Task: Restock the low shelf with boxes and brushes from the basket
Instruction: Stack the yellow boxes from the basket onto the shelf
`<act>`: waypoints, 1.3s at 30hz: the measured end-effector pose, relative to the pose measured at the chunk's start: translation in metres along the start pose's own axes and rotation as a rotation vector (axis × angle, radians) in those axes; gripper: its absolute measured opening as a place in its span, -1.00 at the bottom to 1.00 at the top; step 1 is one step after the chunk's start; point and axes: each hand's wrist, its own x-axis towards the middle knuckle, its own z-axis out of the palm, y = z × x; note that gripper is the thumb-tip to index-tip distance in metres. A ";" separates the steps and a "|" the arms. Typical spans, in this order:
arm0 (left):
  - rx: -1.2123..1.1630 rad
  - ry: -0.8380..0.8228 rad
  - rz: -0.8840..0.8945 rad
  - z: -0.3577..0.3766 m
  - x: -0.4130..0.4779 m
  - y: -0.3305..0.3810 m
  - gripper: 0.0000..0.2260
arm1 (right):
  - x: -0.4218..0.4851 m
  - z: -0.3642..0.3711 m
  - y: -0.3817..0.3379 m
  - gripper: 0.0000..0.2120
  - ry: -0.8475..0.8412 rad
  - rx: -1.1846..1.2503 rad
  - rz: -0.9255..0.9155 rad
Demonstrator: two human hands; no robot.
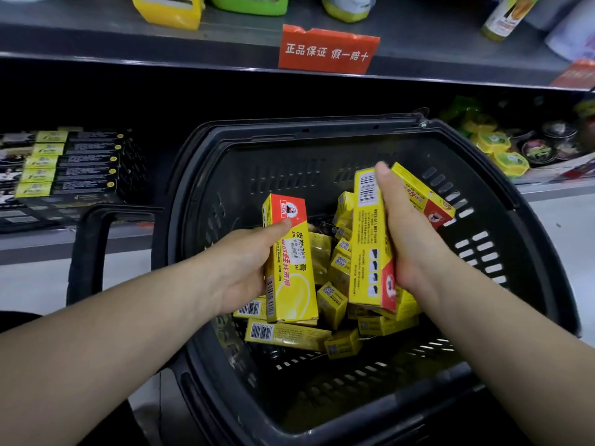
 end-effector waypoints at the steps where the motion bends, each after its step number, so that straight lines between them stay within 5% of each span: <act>1: -0.014 0.004 -0.005 0.001 0.000 0.000 -0.67 | 0.002 -0.001 0.000 -0.53 -0.003 0.023 -0.037; 4: -0.056 0.036 -0.010 0.001 0.001 -0.001 -0.69 | 0.003 -0.003 -0.001 -0.44 0.029 0.106 -0.170; 9: -0.166 0.114 -0.025 -0.002 0.005 -0.001 -0.68 | 0.000 -0.002 -0.002 -0.67 -0.083 0.115 -0.463; 19: -0.290 -0.072 0.099 -0.012 0.013 0.007 -0.46 | -0.038 0.013 0.045 -0.61 -0.349 -0.422 -0.613; 28: -0.103 -0.073 0.229 -0.006 0.004 0.008 -0.49 | -0.032 0.014 0.044 -0.33 -0.343 -0.531 -0.428; 35: 0.084 -0.163 0.272 -0.006 0.006 -0.004 -0.68 | -0.022 0.016 0.039 -0.56 -0.322 -0.296 -0.178; 39: 0.212 -0.206 0.337 -0.010 0.005 -0.006 -0.64 | -0.020 0.015 0.040 -0.44 -0.352 -0.274 -0.158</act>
